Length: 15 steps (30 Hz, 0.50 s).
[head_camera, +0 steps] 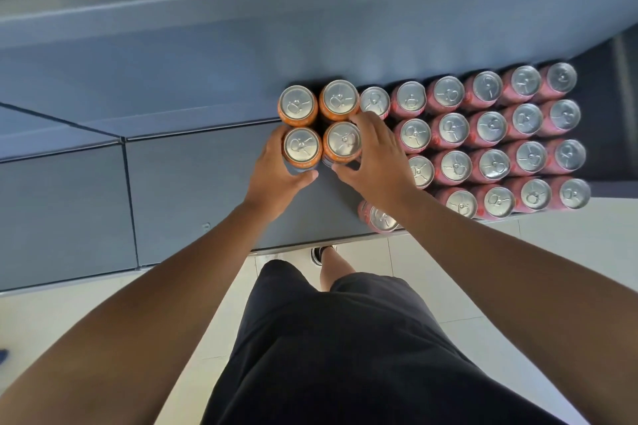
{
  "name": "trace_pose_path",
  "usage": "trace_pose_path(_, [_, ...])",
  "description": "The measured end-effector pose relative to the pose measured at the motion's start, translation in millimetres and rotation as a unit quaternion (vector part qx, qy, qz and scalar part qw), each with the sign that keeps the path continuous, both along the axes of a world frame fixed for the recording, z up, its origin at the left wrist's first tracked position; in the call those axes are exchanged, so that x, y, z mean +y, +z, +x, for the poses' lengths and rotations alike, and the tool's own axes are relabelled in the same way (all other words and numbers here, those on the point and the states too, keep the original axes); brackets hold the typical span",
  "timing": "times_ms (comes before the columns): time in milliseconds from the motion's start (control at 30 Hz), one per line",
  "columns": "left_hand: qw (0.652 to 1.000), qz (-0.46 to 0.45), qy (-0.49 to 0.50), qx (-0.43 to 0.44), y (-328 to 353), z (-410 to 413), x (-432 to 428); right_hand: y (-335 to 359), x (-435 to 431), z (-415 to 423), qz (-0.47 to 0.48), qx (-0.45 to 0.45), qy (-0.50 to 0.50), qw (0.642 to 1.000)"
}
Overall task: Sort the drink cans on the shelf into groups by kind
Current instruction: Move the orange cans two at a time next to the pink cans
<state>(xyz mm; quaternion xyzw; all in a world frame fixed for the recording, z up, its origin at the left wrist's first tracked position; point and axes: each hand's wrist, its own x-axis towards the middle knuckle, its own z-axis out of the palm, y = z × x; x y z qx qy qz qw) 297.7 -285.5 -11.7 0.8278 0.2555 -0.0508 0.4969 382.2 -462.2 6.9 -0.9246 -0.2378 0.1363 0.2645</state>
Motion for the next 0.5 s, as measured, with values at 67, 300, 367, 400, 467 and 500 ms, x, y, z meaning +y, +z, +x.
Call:
trace_pose_path(67, [0.999,0.02,-0.028,0.008,11.1,-5.2,6.0,8.5,-1.8,0.6,-0.007,-0.028,0.031,0.999])
trace_pose_path(300, [0.972,0.201,-0.122,0.028,58.1,-30.0,33.7,44.1,18.0,9.7,-0.015,-0.096,0.177,0.979])
trace_pose_path(367, [0.956,0.253,-0.147,0.014,66.4,-40.0,45.1,53.8,31.2,8.6,-0.02,-0.111,0.224,0.968])
trace_pose_path(400, [0.949,0.276,-0.155,0.01,69.8,-45.5,51.2,57.5,38.1,6.9,-0.019,-0.122,0.244,0.962])
trace_pose_path(467, [0.936,0.315,-0.154,0.01,77.7,-58.5,64.2,62.4,52.9,1.8,-0.013,-0.137,0.274,0.952])
trace_pose_path(500, [0.931,0.332,-0.149,0.01,82.1,-66.1,70.9,65.2,61.1,-1.7,-0.014,-0.142,0.287,0.947])
